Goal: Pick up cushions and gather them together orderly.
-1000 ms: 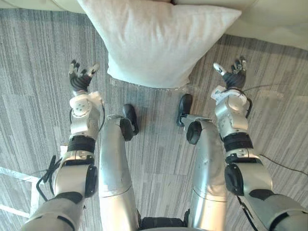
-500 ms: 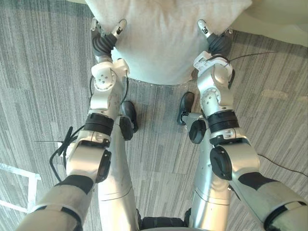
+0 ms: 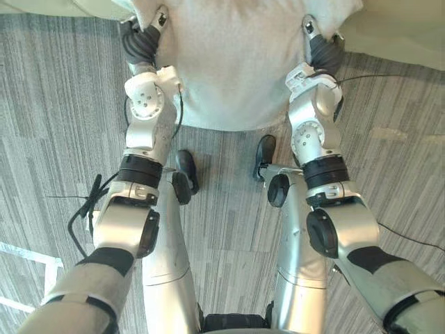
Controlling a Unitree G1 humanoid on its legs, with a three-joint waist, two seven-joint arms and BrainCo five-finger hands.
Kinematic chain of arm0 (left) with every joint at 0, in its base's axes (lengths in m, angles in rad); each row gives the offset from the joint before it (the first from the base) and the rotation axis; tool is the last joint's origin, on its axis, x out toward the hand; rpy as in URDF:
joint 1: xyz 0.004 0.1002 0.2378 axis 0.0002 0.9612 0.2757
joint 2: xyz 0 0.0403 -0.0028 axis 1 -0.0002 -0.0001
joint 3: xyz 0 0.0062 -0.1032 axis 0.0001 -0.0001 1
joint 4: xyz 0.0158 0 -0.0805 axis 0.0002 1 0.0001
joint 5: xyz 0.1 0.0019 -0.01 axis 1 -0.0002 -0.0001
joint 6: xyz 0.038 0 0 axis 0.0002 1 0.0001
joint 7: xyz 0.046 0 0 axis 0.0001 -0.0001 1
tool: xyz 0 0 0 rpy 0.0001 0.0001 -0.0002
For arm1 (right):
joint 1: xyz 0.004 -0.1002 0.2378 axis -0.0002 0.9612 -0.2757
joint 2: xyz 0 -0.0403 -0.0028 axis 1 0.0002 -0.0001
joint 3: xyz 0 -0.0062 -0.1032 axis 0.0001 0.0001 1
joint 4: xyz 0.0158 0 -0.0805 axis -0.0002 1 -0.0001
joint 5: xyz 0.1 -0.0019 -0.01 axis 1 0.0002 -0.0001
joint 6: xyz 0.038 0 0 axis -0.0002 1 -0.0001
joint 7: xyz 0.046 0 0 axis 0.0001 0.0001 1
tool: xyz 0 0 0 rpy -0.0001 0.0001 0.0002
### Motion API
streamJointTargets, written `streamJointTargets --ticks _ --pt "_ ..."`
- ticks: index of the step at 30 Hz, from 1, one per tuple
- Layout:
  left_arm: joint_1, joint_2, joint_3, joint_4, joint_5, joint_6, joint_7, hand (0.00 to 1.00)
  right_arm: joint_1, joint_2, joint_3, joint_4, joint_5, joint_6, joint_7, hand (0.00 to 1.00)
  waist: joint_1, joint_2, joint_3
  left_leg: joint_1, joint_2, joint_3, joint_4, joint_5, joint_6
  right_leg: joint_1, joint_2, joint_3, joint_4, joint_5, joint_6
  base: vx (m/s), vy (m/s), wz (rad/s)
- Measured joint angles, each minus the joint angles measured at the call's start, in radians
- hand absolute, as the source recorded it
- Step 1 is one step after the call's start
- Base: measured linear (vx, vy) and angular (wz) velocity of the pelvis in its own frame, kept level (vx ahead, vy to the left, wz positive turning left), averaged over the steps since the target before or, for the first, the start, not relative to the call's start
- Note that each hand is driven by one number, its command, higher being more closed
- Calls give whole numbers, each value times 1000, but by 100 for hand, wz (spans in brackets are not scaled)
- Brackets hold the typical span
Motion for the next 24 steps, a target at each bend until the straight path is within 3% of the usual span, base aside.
streamJointTargets --ticks 7,10,13,16,19,24 --pt "268 -102 -44 -197 19 -46 4 100 322 61 54 -250 -30 -58 -1 100 -10 -4 -7 342 -7 6 -189 15 -22 344 4 -32 -172 -3 -5 5 -15 5" --pt "422 -139 -79 -319 28 -58 4 100 490 91 79 -409 -123 -58 -3 100 -6 -10 -18 524 -22 12 -303 22 -34 518 4 -49 -264 -7 -14 78 -49 11" --pt "613 -174 -135 -417 37 -74 2 100 693 98 120 -528 -230 -57 -3 100 -1 -10 -135 623 -31 18 -399 39 -48 610 7 -59 -343 -8 -15 171 -47 3" --pt "727 -199 -163 -466 38 -86 -24 100 830 100 144 -613 -296 -56 0 100 7 -9 -153 761 -26 30 -464 40 -51 743 17 -67 -403 -8 -18 188 -11 -4" --pt "872 -208 -200 -515 40 -91 -67 100 1003 98 170 -703 -344 -58 27 100 8 -9 -249 880 -23 45 -554 39 -53 861 31 -73 -502 -11 -10 194 26 -4" --pt "992 -208 -210 -537 55 -92 -102 100 1128 88 195 -721 -382 -57 84 100 8 -6 -319 1025 -20 74 -659 43 -59 993 47 -69 -616 6 -8 150 31 -11"
